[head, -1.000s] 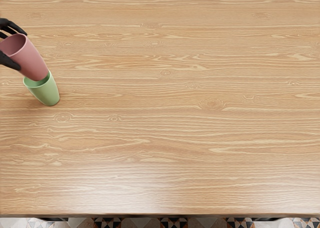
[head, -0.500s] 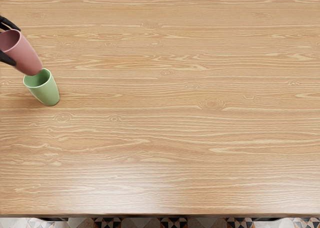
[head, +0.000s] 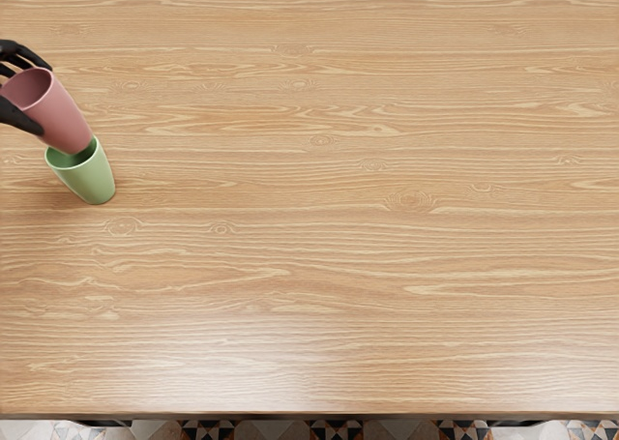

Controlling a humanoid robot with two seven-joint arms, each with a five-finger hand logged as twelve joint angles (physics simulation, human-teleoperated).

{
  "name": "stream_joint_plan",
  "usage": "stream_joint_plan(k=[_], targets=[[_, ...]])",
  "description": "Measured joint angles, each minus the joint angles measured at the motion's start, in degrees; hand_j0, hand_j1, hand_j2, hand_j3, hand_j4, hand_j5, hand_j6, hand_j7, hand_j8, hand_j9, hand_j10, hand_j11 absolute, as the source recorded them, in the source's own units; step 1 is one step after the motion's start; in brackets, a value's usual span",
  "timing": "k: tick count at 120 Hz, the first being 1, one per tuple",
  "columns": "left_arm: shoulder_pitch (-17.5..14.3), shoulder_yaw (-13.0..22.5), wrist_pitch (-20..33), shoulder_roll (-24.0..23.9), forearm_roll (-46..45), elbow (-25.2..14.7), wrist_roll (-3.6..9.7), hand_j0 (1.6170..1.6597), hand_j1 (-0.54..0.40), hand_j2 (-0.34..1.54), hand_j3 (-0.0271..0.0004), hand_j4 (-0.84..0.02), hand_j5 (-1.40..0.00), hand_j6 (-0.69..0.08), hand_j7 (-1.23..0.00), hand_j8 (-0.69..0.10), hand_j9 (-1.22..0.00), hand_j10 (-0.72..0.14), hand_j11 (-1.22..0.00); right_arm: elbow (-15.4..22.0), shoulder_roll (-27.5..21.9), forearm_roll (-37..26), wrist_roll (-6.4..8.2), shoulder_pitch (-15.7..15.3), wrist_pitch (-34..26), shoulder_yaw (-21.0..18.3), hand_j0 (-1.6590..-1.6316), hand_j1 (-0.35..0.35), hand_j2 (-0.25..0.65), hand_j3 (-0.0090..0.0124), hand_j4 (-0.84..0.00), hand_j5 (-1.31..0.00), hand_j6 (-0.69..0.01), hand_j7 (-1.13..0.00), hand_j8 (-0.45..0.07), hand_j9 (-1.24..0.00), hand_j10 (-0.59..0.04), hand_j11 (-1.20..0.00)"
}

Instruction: Pick up cup and place in cup with left hand

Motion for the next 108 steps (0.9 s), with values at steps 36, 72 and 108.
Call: stream_joint_plan(k=[36, 72, 108], targets=[[0.9, -0.2, 0.0, 0.8, 0.0, 0.0, -0.11, 1.6548, -0.197, 0.21, 0.0, -0.297, -0.73, -0.205, -0.71, -0.267, -0.69, -0.472, -0.7, 0.0, 0.0, 0.0, 0.0, 0.0, 0.0, 0.0, -1.6581, -0.331, -0.003, 0.0, -0.015, -0.02, -0.015, -0.02, -0.015, -0.02, -0.015, -0.02], [1.1, -0.2, 0.1, 0.8, 0.0, -0.1, -1.97, 1.6565, -0.073, 0.13, 0.0, -0.283, -0.53, -0.227, -0.52, -0.263, -0.51, -0.376, -0.51, 0.0, 0.0, 0.0, 0.0, 0.0, 0.0, 0.0, -1.6581, -0.331, -0.003, 0.0, -0.015, -0.02, -0.015, -0.02, -0.015, -0.02, -0.015, -0.02], [1.1, -0.2, 0.1, 0.8, -0.1, -0.1, -3.06, 1.6577, 0.206, 0.04, 0.0, -0.112, -0.18, -0.1, -0.17, -0.108, -0.17, -0.132, -0.17, 0.0, 0.0, 0.0, 0.0, 0.0, 0.0, 0.0, -1.6581, -0.331, -0.003, 0.0, -0.015, -0.02, -0.015, -0.02, -0.015, -0.02, -0.015, -0.02]])
